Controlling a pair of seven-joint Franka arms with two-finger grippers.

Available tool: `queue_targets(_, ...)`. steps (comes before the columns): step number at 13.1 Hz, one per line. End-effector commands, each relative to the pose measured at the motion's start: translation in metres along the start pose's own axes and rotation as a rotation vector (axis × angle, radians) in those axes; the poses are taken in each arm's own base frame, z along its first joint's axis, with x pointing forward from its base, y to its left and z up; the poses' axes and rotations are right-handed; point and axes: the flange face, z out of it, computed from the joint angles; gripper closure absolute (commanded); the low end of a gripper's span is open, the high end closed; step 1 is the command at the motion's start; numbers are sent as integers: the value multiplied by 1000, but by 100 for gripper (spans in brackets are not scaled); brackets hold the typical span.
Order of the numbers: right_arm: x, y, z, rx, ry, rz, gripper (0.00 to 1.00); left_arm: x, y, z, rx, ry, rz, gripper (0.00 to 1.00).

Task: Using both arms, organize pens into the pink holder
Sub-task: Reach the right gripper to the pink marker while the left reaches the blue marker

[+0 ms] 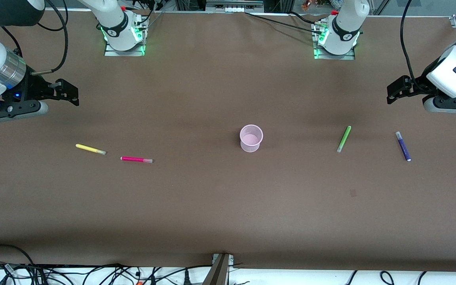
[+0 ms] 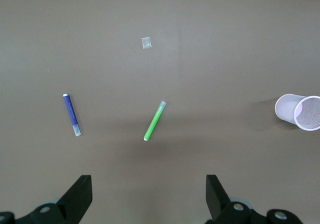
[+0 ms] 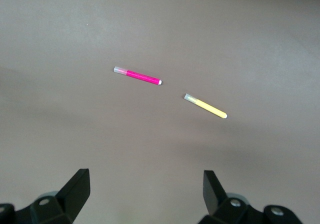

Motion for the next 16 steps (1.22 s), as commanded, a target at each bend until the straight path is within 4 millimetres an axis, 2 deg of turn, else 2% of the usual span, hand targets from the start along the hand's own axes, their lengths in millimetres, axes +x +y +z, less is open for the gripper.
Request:
queue_targets(1,2,-2,0,-8,2,32,0,1,-1,-7,-1,-6,11,0)
queue_targets(2,4,-4,-6,-11,17,29,0,1,-1,-7,-1,-6,11,0)
queue_targets(5,5,-10,-7,-8,23,26,0,1,-1,-7,-1,-8,9,0)
queue_targets(7,16,-11,2,-11,42,8,0,2,-5,-5,-2,-13,0,0)
queue_targets(8,18,-11,5,-10,36,8,0,8,-8,13,-6,-62,-5,0)
queue_targets(10,15,-10,3,32,33,18,0,12,-22,26,-17,-110,-37,0)
queue_targets(12,15,-14,22,44,-44,-12,0,32,-45,57,-23,-161,-65,0)
queue_targets(13,16,-14,27,45,-49,-48,0,35,-74,63,-18,-169,-100,0)
queue_targets(14,24,-16,45,45,-79,-93,0,36,-96,70,-26,-176,-105,0)
queue_targets(16,44,-24,94,51,-142,-184,0,44,-141,100,19,-187,-155,0)
